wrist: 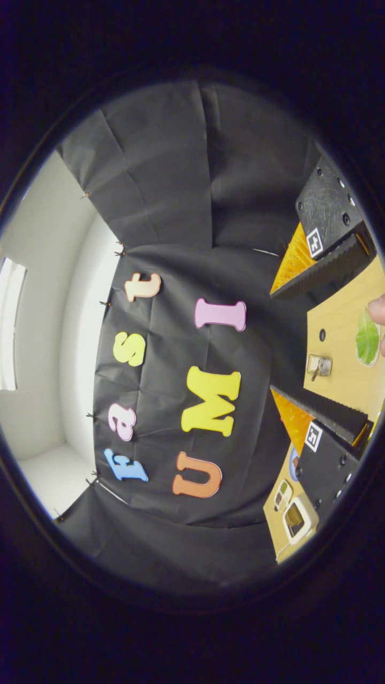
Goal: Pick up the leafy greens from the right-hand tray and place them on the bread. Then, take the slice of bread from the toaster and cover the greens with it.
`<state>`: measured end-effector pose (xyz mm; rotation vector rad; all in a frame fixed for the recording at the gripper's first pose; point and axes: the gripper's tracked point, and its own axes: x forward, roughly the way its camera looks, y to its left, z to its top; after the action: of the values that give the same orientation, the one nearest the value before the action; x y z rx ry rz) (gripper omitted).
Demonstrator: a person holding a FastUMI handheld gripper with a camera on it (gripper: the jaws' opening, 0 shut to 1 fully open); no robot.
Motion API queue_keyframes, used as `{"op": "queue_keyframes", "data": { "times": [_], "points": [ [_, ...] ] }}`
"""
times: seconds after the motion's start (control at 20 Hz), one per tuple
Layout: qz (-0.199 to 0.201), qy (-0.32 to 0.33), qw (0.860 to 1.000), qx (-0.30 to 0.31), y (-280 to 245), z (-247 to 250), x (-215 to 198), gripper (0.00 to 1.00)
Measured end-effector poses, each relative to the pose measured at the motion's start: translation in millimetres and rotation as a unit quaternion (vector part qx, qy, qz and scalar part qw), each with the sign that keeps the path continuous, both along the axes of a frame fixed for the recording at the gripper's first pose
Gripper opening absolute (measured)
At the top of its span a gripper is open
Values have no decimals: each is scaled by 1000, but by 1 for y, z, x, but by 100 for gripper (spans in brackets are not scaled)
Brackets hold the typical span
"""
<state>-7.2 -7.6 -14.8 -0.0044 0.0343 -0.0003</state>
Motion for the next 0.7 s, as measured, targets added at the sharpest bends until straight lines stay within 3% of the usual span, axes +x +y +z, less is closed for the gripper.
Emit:
{"op": "queue_keyframes", "data": {
  "times": [0.55, 0.7],
  "points": [
    [-74, 73, 994, 12, -60, -71, -16, 95],
    [-77, 98, 992, 9, -77, -93, -15, 95]
  ]
}}
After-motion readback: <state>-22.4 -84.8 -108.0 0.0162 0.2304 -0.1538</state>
